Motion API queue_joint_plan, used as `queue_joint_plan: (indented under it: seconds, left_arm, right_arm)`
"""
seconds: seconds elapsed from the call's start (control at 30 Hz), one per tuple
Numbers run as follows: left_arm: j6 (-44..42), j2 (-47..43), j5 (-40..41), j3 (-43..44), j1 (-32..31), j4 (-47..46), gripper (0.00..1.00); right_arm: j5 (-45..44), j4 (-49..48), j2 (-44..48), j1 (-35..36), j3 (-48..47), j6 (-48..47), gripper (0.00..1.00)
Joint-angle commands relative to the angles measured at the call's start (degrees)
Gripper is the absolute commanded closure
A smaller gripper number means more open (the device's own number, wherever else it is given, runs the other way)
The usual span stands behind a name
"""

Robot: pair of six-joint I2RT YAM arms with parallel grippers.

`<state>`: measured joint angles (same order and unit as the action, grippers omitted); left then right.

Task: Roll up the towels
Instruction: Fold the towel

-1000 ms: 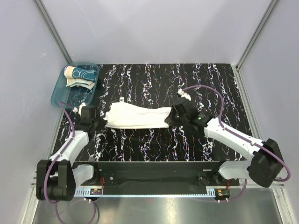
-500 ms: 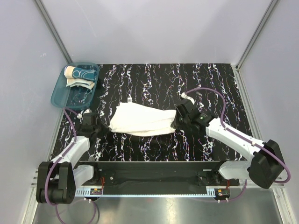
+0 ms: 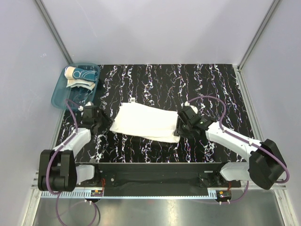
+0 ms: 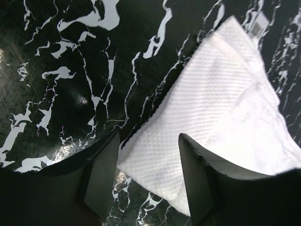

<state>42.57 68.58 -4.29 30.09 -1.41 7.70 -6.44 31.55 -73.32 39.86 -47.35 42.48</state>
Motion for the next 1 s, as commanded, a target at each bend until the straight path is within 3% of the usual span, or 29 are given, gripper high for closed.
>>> queue_joint_plan:
  seconds: [0.0, 0.07, 0.17, 0.2, 0.3, 0.4, 0.47, 0.53, 0.67, 0.77, 0.97]
  left_arm:
    - [0.1, 2.4, -0.3, -1.5, -0.2, -4.2, 0.42]
    - [0.3, 3.5, -0.5, -1.1, -0.8, -4.0, 0.41]
    - [1.2, 2.6, -0.3, -1.3, -2.1, -2.9, 0.30]
    - [1.6, 2.0, 0.1, -1.4, -2.5, -2.5, 0.24]
    - [3.2, -0.1, 0.9, -3.2, -3.9, -2.8, 0.25]
    - [4.2, 0.7, 1.4, -3.5, -4.8, -4.4, 0.40]
    - [4.3, 3.0, 1.4, -2.4, -5.3, -4.7, 0.80]
    - [4.3, 4.3, 2.2, 0.4, -6.1, -3.3, 0.99]
    - [3.7, 4.3, 4.1, 8.7, -8.9, 1.4, 1.00]
    - [2.9, 7.2, 5.7, 20.2, -11.4, 5.6, 1.00]
    - [-1.2, 20.1, -5.1, 48.4, -19.6, 11.7, 1.00]
  right_arm:
    - [0.4, -0.6, -0.4, -0.5, 3.0, 1.2, 0.48]
    - [0.6, -0.9, -0.1, -0.5, 3.5, 1.3, 0.38]
    - [0.4, 0.0, 0.5, -0.5, 3.5, 1.0, 0.29]
    - [0.1, 0.0, 0.5, -0.5, 3.5, 0.9, 0.27]
    - [-0.1, 0.4, 1.0, -0.5, 3.5, 0.7, 0.26]
    - [-0.1, 0.7, 1.2, -0.6, 3.4, 0.5, 0.26]
    - [-0.2, 1.3, 1.7, -0.5, 3.3, 0.6, 0.25]
    - [-0.5, 1.7, 2.3, -0.5, 3.1, 0.5, 0.25]
    - [-2.0, 3.2, 5.5, -0.5, 3.3, 1.0, 0.23]
    - [-4.3, 4.7, 7.4, -0.6, 3.5, 2.5, 0.21]
    - [-11.0, 8.9, 13.3, -0.5, 3.7, 6.6, 0.17]
